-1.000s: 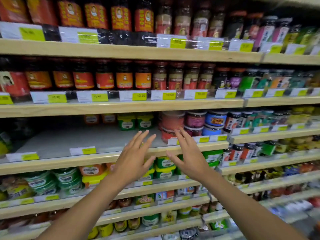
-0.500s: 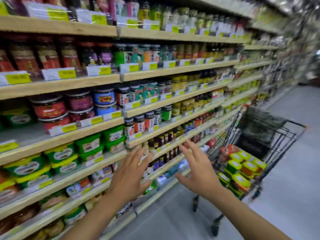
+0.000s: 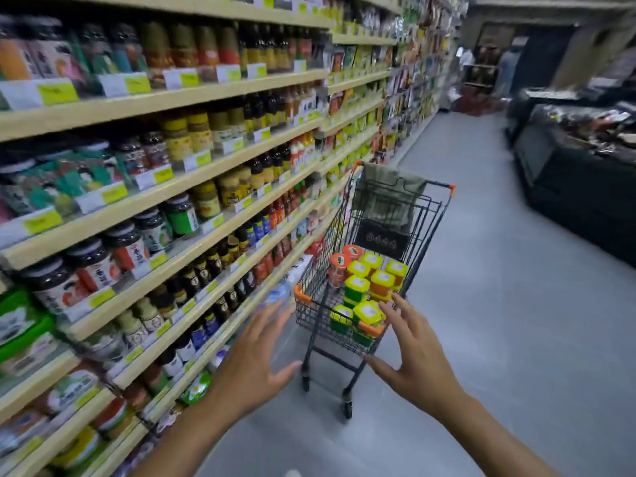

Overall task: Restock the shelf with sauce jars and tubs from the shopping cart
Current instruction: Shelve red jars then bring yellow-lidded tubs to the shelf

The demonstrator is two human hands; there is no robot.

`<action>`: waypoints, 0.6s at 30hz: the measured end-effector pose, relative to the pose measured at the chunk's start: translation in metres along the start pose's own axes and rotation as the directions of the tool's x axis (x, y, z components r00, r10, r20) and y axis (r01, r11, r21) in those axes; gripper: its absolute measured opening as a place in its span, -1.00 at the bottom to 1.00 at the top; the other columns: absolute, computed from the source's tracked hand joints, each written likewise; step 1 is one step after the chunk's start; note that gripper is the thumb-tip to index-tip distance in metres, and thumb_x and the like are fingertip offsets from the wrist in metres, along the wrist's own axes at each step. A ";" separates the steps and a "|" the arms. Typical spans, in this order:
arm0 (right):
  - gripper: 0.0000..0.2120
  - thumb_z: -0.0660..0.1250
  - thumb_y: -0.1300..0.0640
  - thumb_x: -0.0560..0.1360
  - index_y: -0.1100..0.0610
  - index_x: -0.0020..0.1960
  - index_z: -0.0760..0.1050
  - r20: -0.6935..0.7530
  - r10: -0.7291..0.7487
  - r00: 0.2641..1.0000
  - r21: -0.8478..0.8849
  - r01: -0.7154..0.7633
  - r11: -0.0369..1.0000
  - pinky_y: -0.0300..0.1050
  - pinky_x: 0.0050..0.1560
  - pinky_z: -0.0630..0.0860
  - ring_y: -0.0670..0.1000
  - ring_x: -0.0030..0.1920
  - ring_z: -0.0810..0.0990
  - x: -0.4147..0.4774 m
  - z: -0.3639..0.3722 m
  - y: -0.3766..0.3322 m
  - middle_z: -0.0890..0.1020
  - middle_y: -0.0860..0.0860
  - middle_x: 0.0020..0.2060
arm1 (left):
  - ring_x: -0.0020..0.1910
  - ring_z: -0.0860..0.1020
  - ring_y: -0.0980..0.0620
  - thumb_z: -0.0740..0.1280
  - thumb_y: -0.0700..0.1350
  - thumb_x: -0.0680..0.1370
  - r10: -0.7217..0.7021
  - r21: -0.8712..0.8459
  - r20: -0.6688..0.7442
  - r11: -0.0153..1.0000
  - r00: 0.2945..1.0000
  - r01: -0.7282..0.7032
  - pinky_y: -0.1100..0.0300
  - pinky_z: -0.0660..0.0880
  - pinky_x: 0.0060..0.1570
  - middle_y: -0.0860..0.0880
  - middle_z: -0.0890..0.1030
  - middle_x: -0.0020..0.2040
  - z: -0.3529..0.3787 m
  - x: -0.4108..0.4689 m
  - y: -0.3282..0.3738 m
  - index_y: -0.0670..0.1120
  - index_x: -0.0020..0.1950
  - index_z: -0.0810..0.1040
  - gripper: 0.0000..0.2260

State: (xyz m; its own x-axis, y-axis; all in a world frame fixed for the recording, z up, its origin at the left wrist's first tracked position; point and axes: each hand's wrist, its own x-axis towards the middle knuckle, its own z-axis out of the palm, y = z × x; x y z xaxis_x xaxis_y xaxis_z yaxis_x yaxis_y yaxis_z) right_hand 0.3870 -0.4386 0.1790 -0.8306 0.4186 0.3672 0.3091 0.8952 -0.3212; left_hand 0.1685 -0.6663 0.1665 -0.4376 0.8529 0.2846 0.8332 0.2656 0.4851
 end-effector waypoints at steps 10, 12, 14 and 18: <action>-0.22 0.31 -0.27 0.47 -0.09 0.59 0.14 0.055 0.222 0.973 -0.009 -0.222 0.975 -0.01 0.44 0.32 0.00 0.54 0.19 0.070 0.036 0.105 0.10 -0.13 0.58 | 0.55 0.01 0.26 0.36 0.18 0.58 -0.044 -0.102 0.220 0.993 0.974 0.068 0.15 0.18 0.50 0.37 -0.08 0.55 0.091 0.153 -0.063 0.30 0.59 0.03 -0.31; -0.22 0.32 -0.25 0.47 -0.11 0.59 0.12 0.078 0.251 0.965 -0.023 -0.250 0.968 -0.11 0.42 0.25 -0.04 0.53 0.17 0.088 0.046 0.122 0.09 -0.14 0.58 | 0.56 0.01 0.23 0.34 0.18 0.59 -0.051 -0.112 0.285 0.990 0.957 0.086 0.11 0.17 0.50 0.32 -0.06 0.58 0.109 0.182 -0.077 0.28 0.60 0.04 -0.32; -0.24 0.31 -0.24 0.46 -0.12 0.59 0.13 0.104 0.292 0.951 -0.038 -0.290 0.956 -0.12 0.42 0.24 -0.04 0.53 0.17 0.104 0.055 0.139 0.12 -0.12 0.57 | 0.59 0.06 0.15 0.34 0.19 0.59 -0.065 -0.117 0.333 0.987 0.941 0.110 0.09 0.21 0.51 0.23 0.00 0.62 0.127 0.208 -0.090 0.25 0.61 0.08 -0.33; -0.27 0.23 -0.25 0.44 -0.11 0.56 0.16 0.202 0.376 0.905 -0.060 -0.371 0.927 0.02 0.47 0.30 0.01 0.54 0.16 0.130 0.074 0.174 0.15 -0.07 0.57 | 0.61 0.11 0.05 0.34 0.18 0.60 -0.104 -0.111 0.399 0.981 0.911 0.161 0.06 0.21 0.51 0.15 0.08 0.62 0.164 0.247 -0.102 0.18 0.61 0.13 -0.36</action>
State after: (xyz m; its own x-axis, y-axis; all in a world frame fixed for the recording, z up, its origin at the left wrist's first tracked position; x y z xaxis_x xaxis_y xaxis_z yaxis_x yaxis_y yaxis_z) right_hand 0.2982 -0.2399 0.1063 -0.7286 0.6840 0.0355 0.6227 0.6831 -0.3815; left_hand 0.0310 -0.4090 0.0521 -0.3507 0.9287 -0.1206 0.7093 0.3476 0.6132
